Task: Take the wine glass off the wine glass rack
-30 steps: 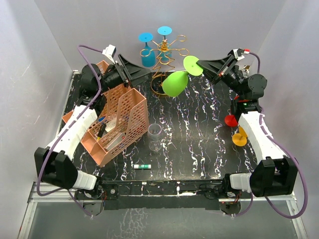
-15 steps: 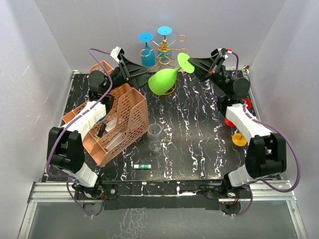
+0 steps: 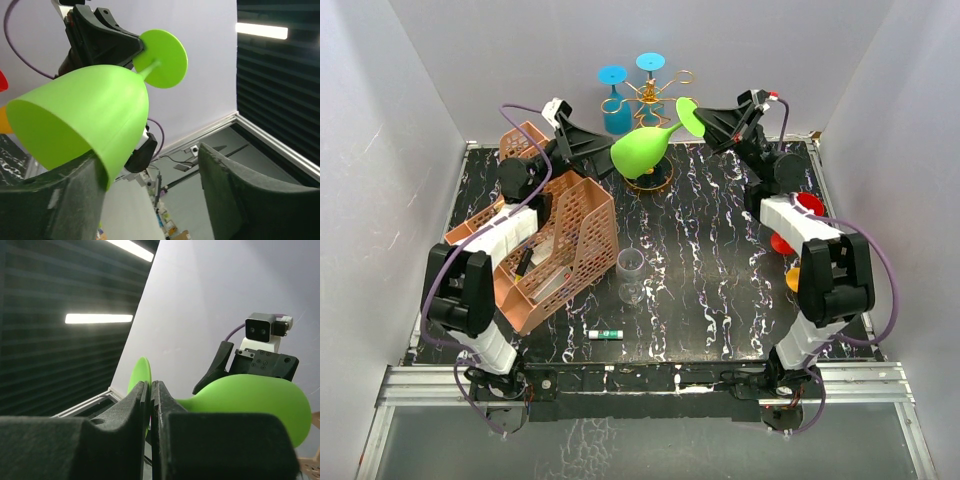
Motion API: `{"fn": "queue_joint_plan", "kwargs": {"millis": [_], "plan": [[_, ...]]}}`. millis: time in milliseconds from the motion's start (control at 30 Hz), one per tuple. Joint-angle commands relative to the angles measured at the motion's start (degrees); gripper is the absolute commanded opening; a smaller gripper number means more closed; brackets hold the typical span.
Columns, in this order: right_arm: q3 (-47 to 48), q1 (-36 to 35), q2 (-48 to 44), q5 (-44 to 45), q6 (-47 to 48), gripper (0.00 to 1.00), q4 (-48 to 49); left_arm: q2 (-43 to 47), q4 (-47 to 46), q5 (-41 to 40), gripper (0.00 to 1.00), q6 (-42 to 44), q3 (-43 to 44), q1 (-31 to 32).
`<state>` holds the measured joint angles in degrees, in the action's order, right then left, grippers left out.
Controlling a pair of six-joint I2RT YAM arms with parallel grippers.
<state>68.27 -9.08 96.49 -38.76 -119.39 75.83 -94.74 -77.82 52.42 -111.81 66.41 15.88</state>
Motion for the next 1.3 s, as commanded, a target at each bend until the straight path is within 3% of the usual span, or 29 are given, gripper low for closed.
{"fn": "queue_joint_plan", "kwargs": {"millis": [0, 67, 133, 200, 300, 433, 500, 633, 800, 1067, 1167, 1267], "plan": [[2.4, -0.9, 1.3, 0.3, 0.0, 0.08, 7.7, 1.4, -12.8, -5.2, 0.64, -7.3, -2.4, 0.8], [1.2, -1.9, -0.2, 0.0, 2.2, 0.08, 4.5, 1.6, -15.0, -10.2, 0.62, -9.2, -6.1, 2.6], [-0.6, -3.4, -4.2, -1.0, 5.9, 0.08, -3.5, 0.2, -15.5, -10.9, 0.53, -12.1, -3.2, 4.1], [-2.1, -3.8, -7.6, -2.7, 11.2, 0.08, -8.3, 0.5, -15.1, -8.2, 0.5, -11.1, 1.4, 4.2], [-6.8, -3.8, -12.1, -1.5, 16.4, 0.08, -9.7, 3.8, -13.5, -6.7, 0.47, -7.2, -0.7, 5.5], [-11.0, -3.0, -14.1, -3.5, 16.5, 0.08, -10.6, 10.4, -12.2, -4.2, 0.39, -2.7, -6.5, 5.9], [-11.7, -3.0, -14.1, -2.9, 13.8, 0.08, -6.9, 13.5, -5.4, -3.7, 0.43, 1.1, -7.3, 6.1], [-11.8, -2.2, -15.5, -3.1, 12.9, 0.08, -6.3, 18.5, 0.6, -2.3, 0.62, 5.6, -7.9, 6.2], [-11.7, 0.2, -17.2, -4.7, 10.7, 0.08, -6.7, 22.7, 10.7, -2.9, 0.62, 13.2, -9.1, 6.2], [-11.8, 0.8, -16.2, -8.9, 7.8, 0.08, -4.3, 22.9, 13.4, -4.4, 0.46, 15.0, -8.2, 6.7], [-11.6, 0.8, -15.3, -9.8, 7.4, 0.08, -2.4, 21.9, 14.9, -3.6, 0.36, 16.0, -6.7, 6.7], [-11.4, 0.6, -14.4, -10.7, 8.7, 0.08, -1.4, 19.9, 12.6, -3.2, 0.18, 14.7, -5.6, 6.8]]}}
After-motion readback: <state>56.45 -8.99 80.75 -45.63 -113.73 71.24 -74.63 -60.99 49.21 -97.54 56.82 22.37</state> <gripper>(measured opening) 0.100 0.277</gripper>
